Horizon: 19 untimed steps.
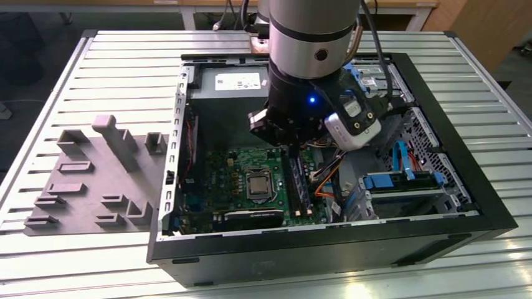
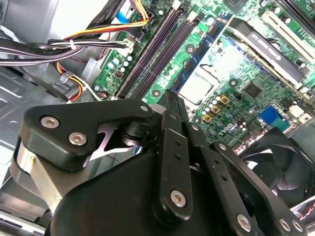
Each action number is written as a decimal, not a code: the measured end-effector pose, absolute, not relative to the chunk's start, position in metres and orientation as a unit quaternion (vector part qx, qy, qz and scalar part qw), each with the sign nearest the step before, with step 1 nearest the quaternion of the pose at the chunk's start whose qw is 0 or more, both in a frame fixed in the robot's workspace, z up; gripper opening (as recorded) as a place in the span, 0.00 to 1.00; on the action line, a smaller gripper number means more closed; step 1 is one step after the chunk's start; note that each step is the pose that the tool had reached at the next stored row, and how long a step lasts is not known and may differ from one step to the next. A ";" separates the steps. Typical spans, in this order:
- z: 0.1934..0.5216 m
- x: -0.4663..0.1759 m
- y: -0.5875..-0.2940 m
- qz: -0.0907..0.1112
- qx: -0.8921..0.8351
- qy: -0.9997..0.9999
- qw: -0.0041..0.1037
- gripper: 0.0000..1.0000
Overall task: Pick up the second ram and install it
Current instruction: 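Insert the second ram into the second slot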
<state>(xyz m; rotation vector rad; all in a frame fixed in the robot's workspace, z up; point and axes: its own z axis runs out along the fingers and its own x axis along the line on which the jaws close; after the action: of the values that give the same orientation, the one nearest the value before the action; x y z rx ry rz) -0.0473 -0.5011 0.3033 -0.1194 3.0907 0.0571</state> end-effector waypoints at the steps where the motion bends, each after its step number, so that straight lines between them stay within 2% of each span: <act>1: 0.303 -0.047 -0.501 0.019 -0.039 0.999 0.024 0.11; 19: 0.299 -0.047 -0.501 0.020 -0.039 0.999 0.024 0.11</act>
<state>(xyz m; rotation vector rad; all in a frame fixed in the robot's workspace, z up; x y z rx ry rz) -0.0472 -0.5011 0.2988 -0.1194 3.0905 0.0622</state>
